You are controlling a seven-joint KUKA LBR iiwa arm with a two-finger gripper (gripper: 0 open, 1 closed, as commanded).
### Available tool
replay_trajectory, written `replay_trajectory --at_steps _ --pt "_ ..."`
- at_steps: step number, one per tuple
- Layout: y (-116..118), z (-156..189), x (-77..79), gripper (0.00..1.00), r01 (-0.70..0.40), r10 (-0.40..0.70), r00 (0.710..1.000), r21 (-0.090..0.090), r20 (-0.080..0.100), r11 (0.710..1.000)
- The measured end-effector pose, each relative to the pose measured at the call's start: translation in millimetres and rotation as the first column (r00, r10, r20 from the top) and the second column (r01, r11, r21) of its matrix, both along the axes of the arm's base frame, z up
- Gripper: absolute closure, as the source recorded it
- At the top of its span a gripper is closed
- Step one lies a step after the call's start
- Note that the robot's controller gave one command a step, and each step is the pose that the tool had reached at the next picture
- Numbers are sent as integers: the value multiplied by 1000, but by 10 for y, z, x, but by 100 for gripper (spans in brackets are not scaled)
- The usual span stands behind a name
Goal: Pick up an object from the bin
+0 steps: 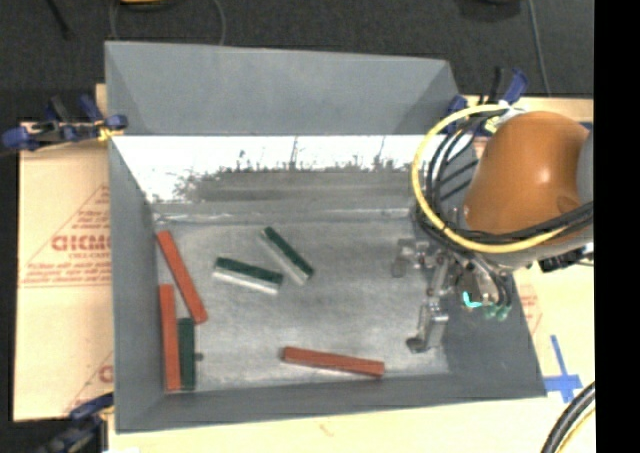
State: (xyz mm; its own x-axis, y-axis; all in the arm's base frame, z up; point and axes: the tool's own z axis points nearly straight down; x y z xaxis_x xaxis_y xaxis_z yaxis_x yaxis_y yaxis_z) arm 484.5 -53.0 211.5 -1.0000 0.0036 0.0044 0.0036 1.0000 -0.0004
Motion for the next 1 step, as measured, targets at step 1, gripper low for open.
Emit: replay_trajectory --at_steps 1 --pt "454 -1443 13 0 -124 124 992 1 7 992"
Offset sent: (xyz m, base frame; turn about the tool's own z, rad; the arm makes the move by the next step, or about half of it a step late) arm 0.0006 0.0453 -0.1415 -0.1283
